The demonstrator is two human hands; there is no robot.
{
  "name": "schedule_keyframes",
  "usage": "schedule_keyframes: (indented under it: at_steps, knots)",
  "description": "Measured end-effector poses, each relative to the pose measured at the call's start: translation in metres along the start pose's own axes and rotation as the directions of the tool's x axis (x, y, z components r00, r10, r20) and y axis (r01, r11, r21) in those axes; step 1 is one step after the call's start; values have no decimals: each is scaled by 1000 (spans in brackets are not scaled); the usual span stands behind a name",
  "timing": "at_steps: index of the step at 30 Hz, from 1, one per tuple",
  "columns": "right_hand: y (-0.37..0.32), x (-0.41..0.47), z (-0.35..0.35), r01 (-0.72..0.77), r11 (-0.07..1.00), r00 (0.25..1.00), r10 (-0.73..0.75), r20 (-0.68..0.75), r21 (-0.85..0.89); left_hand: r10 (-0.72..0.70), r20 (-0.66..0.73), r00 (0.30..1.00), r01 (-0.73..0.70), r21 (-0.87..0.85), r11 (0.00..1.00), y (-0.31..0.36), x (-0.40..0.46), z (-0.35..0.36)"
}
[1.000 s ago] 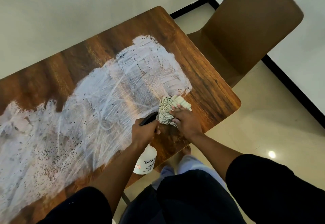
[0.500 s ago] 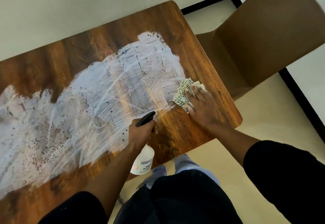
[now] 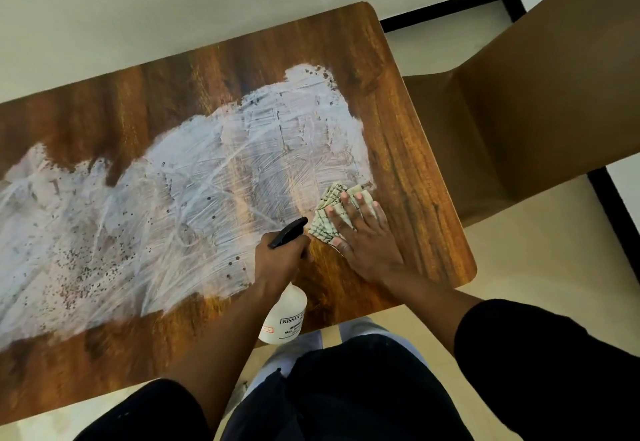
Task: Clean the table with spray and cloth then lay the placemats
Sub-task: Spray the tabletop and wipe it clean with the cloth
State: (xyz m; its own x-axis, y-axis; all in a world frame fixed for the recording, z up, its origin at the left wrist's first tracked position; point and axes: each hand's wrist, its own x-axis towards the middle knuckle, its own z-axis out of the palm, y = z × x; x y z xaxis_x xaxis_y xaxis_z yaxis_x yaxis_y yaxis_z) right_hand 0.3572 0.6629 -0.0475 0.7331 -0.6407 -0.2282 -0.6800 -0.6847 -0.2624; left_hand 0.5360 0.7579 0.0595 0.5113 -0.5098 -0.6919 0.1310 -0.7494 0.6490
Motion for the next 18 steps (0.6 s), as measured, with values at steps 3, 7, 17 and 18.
schedule_keyframes:
  at_steps: [3, 7, 17, 18]
  knots:
    - [14, 4, -6, -16, 999, 1000, 16, -2, 34, 1, 12, 1000, -1, -8, 1000, 3, 0, 4]
    - [55, 29, -25, -272, 956, 960, 278, -38, 110, 10, 14, 1000, -11, 8, 1000, 2, 1, 7]
    - [22, 23, -23, -273, 957, 962, 273, 16, 95, -77, -140, 987, 73, -32, 997, -1, 5, 12]
    - [8, 17, -18, -220, 972, 976, 218, 31, 81, -82, -156, 984, 78, -33, 996, 0, 5, 12]
